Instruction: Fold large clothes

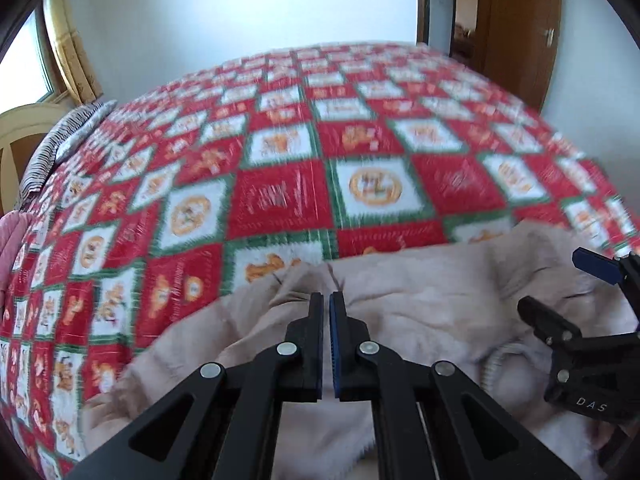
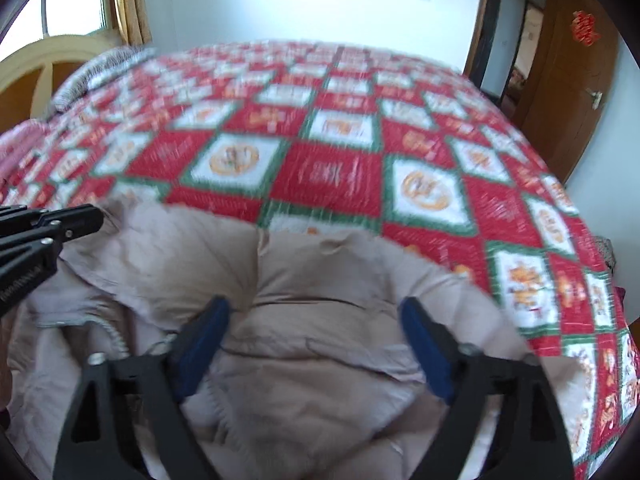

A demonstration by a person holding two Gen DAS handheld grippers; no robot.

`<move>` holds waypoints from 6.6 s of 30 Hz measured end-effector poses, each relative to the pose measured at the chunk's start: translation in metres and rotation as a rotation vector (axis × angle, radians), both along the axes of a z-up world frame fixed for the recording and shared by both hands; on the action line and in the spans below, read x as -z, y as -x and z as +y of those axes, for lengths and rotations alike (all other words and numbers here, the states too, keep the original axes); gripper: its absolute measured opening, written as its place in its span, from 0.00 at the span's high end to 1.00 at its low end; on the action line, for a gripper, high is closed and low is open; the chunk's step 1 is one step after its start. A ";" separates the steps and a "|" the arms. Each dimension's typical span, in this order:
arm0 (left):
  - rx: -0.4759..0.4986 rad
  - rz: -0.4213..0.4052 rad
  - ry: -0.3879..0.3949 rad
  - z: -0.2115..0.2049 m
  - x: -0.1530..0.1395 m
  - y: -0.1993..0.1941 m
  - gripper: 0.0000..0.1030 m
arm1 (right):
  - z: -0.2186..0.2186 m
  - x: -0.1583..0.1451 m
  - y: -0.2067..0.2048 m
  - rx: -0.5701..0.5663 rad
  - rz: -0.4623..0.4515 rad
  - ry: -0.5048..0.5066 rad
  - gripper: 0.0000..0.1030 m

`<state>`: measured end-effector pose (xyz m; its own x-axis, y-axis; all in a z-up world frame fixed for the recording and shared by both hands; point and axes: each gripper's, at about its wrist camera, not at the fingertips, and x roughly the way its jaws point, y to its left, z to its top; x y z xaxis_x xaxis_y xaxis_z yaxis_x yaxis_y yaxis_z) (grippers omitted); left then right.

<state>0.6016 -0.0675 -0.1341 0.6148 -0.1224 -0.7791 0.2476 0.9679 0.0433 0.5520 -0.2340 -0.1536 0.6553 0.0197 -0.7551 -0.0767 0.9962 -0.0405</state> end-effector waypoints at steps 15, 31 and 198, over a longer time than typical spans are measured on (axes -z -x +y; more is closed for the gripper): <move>-0.038 -0.077 0.051 0.054 -0.042 0.141 0.10 | -0.006 -0.031 0.132 -0.096 -0.052 -0.068 0.07; -0.037 -0.050 0.077 0.113 -0.003 0.289 0.10 | -0.046 0.009 0.252 0.046 0.053 -0.067 0.07; -0.222 -0.221 0.420 0.166 -0.050 0.122 0.01 | -0.115 -0.044 0.085 0.316 -0.336 -0.380 0.19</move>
